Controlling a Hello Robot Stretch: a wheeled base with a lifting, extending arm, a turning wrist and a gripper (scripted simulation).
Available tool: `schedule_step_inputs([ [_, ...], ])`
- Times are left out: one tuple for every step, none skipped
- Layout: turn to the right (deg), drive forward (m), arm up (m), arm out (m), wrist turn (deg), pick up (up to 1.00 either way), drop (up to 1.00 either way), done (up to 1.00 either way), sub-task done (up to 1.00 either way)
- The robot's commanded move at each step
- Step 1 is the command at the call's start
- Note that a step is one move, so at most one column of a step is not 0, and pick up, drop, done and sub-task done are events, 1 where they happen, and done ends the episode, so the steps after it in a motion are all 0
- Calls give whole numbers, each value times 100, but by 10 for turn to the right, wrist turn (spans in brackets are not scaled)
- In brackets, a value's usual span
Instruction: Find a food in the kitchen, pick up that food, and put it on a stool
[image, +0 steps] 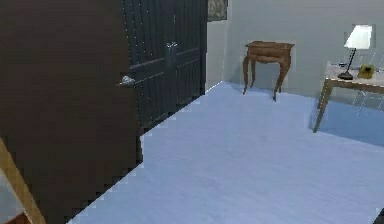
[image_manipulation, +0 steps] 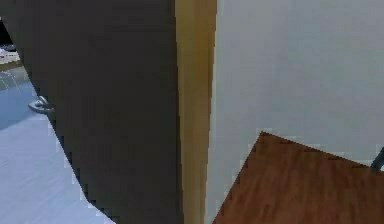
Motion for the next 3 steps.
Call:
schedule_step_inputs([
  [240,0,0,0,0,0,0,0,0],
  [0,100,0,0,0,0,0,0,0],
  [60,0,0,0,0,0,0,0,0],
])
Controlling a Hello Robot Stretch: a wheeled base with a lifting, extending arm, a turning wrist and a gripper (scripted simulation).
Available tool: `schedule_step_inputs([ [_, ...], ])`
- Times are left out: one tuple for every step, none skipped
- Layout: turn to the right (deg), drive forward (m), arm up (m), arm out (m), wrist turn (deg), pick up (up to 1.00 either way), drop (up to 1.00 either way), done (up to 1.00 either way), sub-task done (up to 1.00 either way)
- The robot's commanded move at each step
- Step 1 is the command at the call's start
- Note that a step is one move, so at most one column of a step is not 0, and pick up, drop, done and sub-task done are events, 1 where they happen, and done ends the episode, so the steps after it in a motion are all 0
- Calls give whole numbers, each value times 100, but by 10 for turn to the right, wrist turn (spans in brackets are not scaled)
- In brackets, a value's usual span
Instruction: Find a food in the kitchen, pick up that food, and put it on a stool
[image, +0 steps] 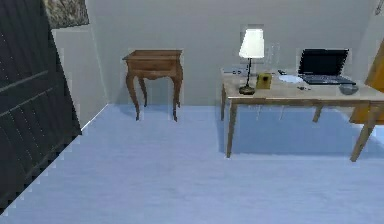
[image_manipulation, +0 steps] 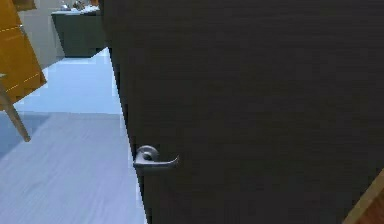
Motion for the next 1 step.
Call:
schedule_step_inputs([
  [0,35,0,0,0,0,0,0,0],
])
